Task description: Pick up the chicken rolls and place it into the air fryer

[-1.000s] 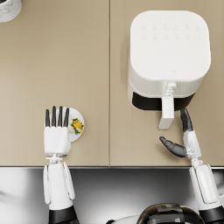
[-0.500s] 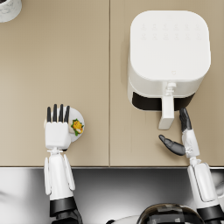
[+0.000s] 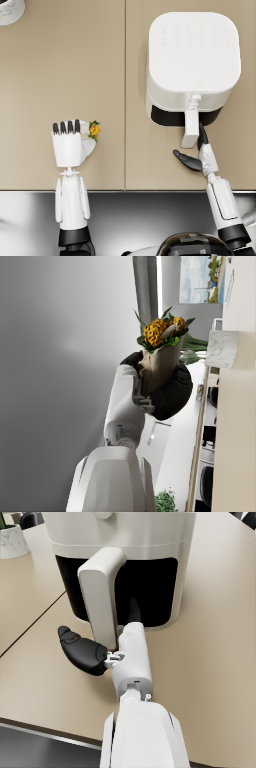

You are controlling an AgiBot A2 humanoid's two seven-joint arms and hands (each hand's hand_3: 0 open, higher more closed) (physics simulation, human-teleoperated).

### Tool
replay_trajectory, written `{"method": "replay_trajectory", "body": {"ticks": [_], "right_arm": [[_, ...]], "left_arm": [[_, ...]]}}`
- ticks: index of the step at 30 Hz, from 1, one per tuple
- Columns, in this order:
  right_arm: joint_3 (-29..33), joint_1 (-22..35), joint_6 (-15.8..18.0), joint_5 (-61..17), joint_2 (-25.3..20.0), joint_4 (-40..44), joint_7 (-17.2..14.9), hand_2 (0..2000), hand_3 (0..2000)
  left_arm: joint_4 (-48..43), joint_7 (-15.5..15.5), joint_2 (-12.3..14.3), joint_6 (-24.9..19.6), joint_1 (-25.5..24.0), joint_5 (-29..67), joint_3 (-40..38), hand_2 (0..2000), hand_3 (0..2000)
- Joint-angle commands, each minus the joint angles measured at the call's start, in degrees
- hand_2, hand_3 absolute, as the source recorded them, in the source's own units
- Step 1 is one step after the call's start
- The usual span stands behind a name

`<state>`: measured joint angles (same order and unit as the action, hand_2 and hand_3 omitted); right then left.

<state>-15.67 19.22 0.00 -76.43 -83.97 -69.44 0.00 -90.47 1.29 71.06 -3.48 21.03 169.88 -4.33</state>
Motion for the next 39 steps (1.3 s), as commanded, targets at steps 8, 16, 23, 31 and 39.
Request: {"method": "replay_trajectory", "body": {"ticks": [8, 16, 23, 31, 39], "right_arm": [[-1.96, 3.55, -1.2, -0.02, -2.23, 2.15, 1.18, 0, 0], [-3.54, 5.27, -4.44, -0.16, -2.96, -0.95, 0.0, 2000, 2000], [-20.43, 0.58, -7.15, -0.49, 7.27, -14.1, -0.22, 2000, 2000], [-29.1, -2.42, -5.26, -0.42, 15.31, -27.91, 0.01, 2000, 2000], [-34.34, -5.54, -6.2, -0.28, 19.66, -37.86, 0.38, 2000, 2000]], "left_arm": [[-10.23, -1.1, 0.32, 0.55, -2.56, -0.03, 1.75, 2000, 2000], [-13.46, -1.18, 0.1, 0.48, -8.58, -0.02, 4.6, 2000, 2000], [-15.8, -1.19, 1.61, 0.5, -4.62, -0.04, 7.64, 2000, 2000], [-15.94, -1.22, 5.54, 0.74, 2.12, -0.06, 13.53, 2000, 2000], [-16.78, -1.32, 9.46, 1.17, 6.55, -14.38, 19.08, 2000, 2000]]}}
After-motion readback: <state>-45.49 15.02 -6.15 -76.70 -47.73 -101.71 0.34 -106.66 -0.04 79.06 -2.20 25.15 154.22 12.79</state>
